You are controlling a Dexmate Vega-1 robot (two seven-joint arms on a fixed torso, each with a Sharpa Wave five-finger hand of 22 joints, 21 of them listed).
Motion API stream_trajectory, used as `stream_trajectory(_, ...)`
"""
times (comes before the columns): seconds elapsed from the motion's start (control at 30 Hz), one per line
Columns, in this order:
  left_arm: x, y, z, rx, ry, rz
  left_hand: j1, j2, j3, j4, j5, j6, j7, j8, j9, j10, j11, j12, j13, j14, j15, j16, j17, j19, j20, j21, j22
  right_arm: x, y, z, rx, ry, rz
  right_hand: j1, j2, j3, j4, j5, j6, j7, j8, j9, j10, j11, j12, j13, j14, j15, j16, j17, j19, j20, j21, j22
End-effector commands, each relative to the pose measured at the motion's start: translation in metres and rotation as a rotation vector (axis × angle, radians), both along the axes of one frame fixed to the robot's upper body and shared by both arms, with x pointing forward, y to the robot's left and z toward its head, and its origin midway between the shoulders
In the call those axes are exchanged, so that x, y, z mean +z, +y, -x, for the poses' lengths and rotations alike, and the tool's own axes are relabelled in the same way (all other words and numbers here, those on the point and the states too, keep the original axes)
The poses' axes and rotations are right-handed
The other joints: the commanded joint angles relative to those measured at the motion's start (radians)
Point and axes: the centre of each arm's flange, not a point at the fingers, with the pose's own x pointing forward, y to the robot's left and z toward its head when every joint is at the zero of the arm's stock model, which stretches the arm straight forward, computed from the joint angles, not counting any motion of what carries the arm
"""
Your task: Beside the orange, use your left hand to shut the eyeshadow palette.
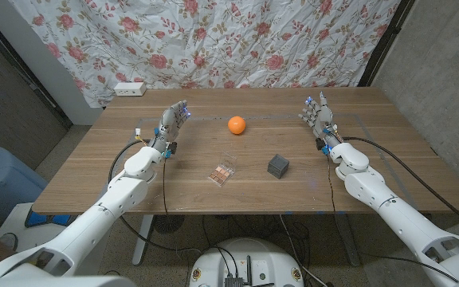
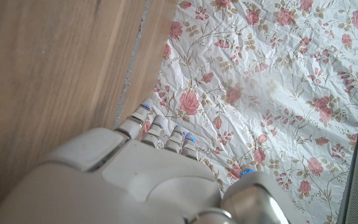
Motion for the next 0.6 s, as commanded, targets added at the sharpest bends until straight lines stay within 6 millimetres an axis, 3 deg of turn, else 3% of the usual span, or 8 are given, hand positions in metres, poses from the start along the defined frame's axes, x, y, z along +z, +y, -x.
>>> stream_trajectory(0.03, 0.005, -0.006, 0.021, 0.021, -0.038, -0.103, 0.009, 0.081, 0.001, -0.011, 0.002, 0.022, -0.002, 0.008, 0.003, 0.007, -0.013, 0.007, 0.005, -0.009, -0.006, -0.005, 0.001, -0.008, -0.012, 0.000, 0.005, 0.000, 0.000, 0.000, 0.000, 0.000, 0.000, -0.001, 0.098, -0.001, 0.008, 0.006, -0.001, -0.008, 0.006, 0.005, -0.001, -0.004, 0.007, 0.001, -0.003, -0.115, 0.005, 0.004, 0.006, -0.003, 0.005, 0.002)
stream_trajectory(0.5, 0.010, -0.005, 0.041, 0.057, -0.066, -0.200, 0.009, 0.084, 0.005, -0.016, 0.001, 0.058, 0.003, 0.012, 0.003, 0.055, -0.012, 0.017, 0.005, -0.018, -0.009, -0.004, 0.003, -0.027, -0.014, -0.002, 0.006, 0.000, 0.000, 0.000, 0.000, -0.001, 0.000, -0.001, 0.098, -0.001, 0.008, 0.007, 0.000, -0.009, 0.006, 0.005, -0.001, -0.006, 0.006, 0.001, -0.003, -0.115, 0.005, 0.004, 0.007, -0.003, 0.005, 0.002)
stream_trajectory(0.6, 0.012, -0.007, 0.046, 0.071, -0.091, -0.253, 0.002, 0.084, 0.002, -0.010, 0.001, 0.060, 0.008, 0.009, 0.003, 0.058, -0.012, 0.014, 0.005, -0.039, -0.013, -0.008, 0.006, -0.055, -0.018, -0.009, 0.006, 0.000, 0.000, 0.000, 0.000, -0.001, 0.000, -0.001, 0.098, -0.002, 0.008, 0.007, 0.000, -0.010, 0.006, 0.005, -0.001, -0.005, 0.006, 0.001, -0.003, -0.114, 0.005, 0.004, 0.007, -0.003, 0.006, 0.002)
